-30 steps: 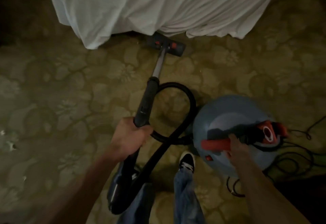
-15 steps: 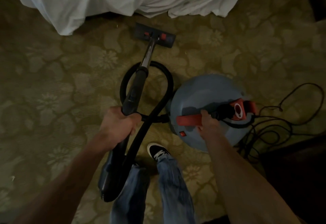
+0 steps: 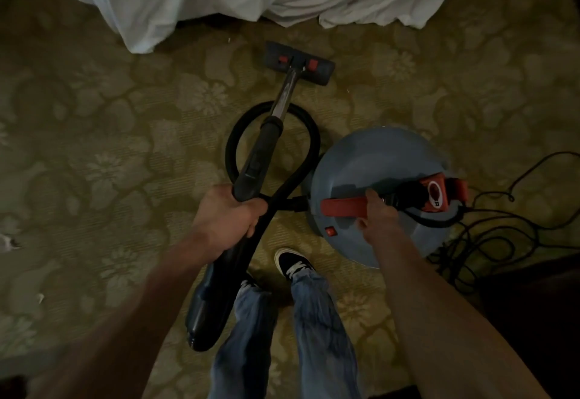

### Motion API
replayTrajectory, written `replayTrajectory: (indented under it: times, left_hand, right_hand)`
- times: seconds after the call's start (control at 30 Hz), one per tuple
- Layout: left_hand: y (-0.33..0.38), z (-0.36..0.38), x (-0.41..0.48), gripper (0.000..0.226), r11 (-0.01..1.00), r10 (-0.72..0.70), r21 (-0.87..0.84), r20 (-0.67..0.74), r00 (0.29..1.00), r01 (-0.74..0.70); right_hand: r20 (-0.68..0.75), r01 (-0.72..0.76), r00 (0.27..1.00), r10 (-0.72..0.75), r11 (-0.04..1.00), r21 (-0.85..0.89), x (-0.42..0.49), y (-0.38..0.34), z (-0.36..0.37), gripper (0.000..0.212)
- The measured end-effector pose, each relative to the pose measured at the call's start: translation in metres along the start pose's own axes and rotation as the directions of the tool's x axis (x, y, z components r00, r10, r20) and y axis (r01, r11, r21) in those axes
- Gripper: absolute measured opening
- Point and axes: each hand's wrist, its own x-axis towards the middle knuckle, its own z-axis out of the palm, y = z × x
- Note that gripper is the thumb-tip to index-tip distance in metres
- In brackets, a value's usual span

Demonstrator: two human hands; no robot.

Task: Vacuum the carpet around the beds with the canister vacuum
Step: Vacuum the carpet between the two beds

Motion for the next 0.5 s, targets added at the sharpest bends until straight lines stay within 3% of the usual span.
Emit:
replayTrajectory:
  times: [0.23, 0.37, 0.5]
  left_hand:
    - [-0.033, -0.041, -0.015, 0.034, 0.996, -0.021, -0.088, -0.049, 0.999, 0.017]
    - [-0.052, -0.077, -0.030, 0.032, 0.990, -0.040, -0.138, -0.082, 0.996, 0.029]
    - [-0.074, -0.107, -0.049, 0.034, 0.972, -0.093, -0.228, -0.131, 0.987, 0.061]
  right_hand:
    - [0.037, 0.021, 0.999, -0.021, 1.000, -0.001, -0.034, 0.026, 0.042, 0.060]
    - [0.047, 0.038, 0.998, -0.039, 0.999, 0.027, -0.063, 0.047, 0.073, 0.047]
    - [0.240, 0.061, 0.971, -0.016, 0.982, -0.180, -0.106, 0.077, 0.113, 0.034]
